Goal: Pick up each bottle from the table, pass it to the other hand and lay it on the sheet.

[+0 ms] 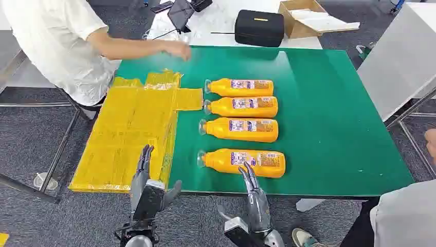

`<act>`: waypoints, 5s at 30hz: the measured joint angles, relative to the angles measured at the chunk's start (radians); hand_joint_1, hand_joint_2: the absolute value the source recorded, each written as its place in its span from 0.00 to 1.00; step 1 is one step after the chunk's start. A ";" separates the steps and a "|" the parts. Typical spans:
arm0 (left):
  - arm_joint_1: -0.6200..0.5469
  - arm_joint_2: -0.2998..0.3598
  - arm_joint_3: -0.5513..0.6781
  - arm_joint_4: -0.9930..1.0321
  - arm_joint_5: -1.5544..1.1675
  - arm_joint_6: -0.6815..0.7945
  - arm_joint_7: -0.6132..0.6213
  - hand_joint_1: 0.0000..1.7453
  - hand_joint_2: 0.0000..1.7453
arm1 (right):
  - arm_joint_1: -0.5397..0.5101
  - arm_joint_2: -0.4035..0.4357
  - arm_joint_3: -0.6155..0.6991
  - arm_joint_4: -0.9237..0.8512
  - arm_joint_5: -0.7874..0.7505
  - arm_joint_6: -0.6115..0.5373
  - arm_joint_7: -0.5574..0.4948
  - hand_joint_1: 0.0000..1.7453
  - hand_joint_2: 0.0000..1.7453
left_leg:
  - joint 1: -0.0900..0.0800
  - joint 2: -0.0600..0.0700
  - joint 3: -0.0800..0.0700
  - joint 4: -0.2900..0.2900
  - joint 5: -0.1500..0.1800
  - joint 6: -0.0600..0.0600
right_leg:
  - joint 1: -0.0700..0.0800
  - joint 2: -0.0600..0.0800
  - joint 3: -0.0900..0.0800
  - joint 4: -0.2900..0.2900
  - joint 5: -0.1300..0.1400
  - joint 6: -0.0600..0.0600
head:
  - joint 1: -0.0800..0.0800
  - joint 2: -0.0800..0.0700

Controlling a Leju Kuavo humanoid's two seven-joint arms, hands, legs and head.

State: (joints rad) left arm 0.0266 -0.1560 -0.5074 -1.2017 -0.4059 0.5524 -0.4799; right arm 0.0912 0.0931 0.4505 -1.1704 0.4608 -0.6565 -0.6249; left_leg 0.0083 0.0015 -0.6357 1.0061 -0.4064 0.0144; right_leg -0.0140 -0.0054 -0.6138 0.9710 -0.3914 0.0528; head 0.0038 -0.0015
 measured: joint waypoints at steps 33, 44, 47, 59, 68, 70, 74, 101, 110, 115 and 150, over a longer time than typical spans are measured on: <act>-0.032 -0.011 0.024 0.020 0.007 -0.030 -0.026 0.00 1.00 | -0.047 -0.025 -0.145 0.056 0.513 -0.037 0.142 0.00 1.00 | 0.000 0.000 0.000 0.000 0.000 0.000 | 0.000 0.000 0.000 0.000 0.000 0.000 | 0.000 0.000; -0.087 -0.039 0.028 0.070 0.008 -0.075 -0.053 0.00 1.00 | -0.168 -0.074 -0.320 0.104 0.846 -0.037 0.287 0.00 1.00 | -0.001 0.000 0.000 0.000 0.001 0.001 | 0.000 0.000 0.000 0.000 0.002 0.001 | 0.000 0.000; -0.093 -0.042 0.028 0.077 0.008 -0.074 -0.053 0.00 1.00 | -0.196 -0.081 -0.322 0.112 0.865 -0.037 0.307 0.00 1.00 | 0.000 0.000 0.000 0.000 0.001 0.001 | 0.000 0.000 0.000 0.000 0.001 0.001 | 0.000 0.000; -0.096 -0.045 0.028 0.079 0.007 -0.080 -0.044 0.00 1.00 | -0.274 -0.117 -0.237 0.227 0.860 0.009 0.486 0.00 1.00 | 0.000 0.000 0.000 0.000 0.002 0.002 | 0.000 0.000 0.000 0.000 0.002 0.001 | 0.000 0.000; -0.100 -0.050 0.028 0.080 0.007 -0.086 -0.044 0.00 1.00 | -0.358 -0.124 -0.200 0.357 0.781 0.030 0.462 0.00 1.00 | 0.000 0.000 0.001 0.000 0.002 0.001 | 0.000 0.000 0.000 0.000 0.002 0.001 | 0.000 0.000; -0.100 -0.052 0.028 0.080 0.006 -0.088 -0.044 0.00 1.00 | -0.364 -0.124 -0.196 0.370 0.777 0.034 0.462 0.00 1.00 | 0.000 0.000 0.001 0.000 0.002 0.001 | 0.000 0.001 0.000 0.000 0.002 0.001 | 0.000 0.000; -0.100 -0.053 0.027 0.080 0.005 -0.091 -0.043 0.00 1.00 | -0.377 -0.124 -0.191 0.394 0.774 0.041 0.462 0.41 1.00 | 0.000 0.000 0.002 0.000 0.002 0.001 | 0.000 0.001 0.001 0.000 0.002 0.000 | 0.000 0.000; -0.077 -0.052 0.024 0.062 0.086 -0.127 -0.052 0.00 1.00 | -0.384 -0.121 -0.189 0.458 0.450 0.119 0.235 1.00 1.00 | 0.000 0.001 0.009 0.000 0.002 0.000 | 0.000 0.001 0.006 0.000 0.004 -0.002 | 0.001 0.000; -0.033 -0.050 0.027 0.029 0.400 -0.295 -0.078 0.00 1.00 | -0.268 -0.062 -0.235 0.310 0.205 0.110 0.101 0.48 1.00 | 0.002 0.001 0.006 0.000 0.002 -0.001 | 0.002 0.002 0.005 0.000 0.003 -0.002 | 0.000 0.000; -0.008 -0.039 0.018 0.011 0.576 -0.402 -0.070 0.00 1.00 | -0.203 -0.034 -0.253 0.199 0.096 0.084 0.041 0.47 1.00 | 0.002 0.001 0.002 0.000 0.002 -0.001 | 0.002 0.001 0.002 0.000 0.003 -0.002 | 0.000 0.000; -0.033 0.008 -0.058 -0.002 0.762 -0.574 -0.025 0.00 1.00 | -0.204 0.045 -0.044 0.125 -0.054 0.145 -0.029 1.00 1.00 | 0.003 0.000 -0.001 0.000 0.003 -0.002 | 0.003 0.001 -0.001 0.000 0.003 -0.002 | 0.000 0.000</act>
State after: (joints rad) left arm -0.0059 -0.1484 -0.5654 -1.2032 0.3563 -0.0221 -0.5047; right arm -0.1132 0.1381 0.4067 -1.0456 0.4067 -0.5111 -0.6538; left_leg 0.0111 0.0018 -0.6366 1.0060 -0.4034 0.0128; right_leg -0.0112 -0.0044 -0.6152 0.9710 -0.3886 0.0505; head 0.0042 -0.0015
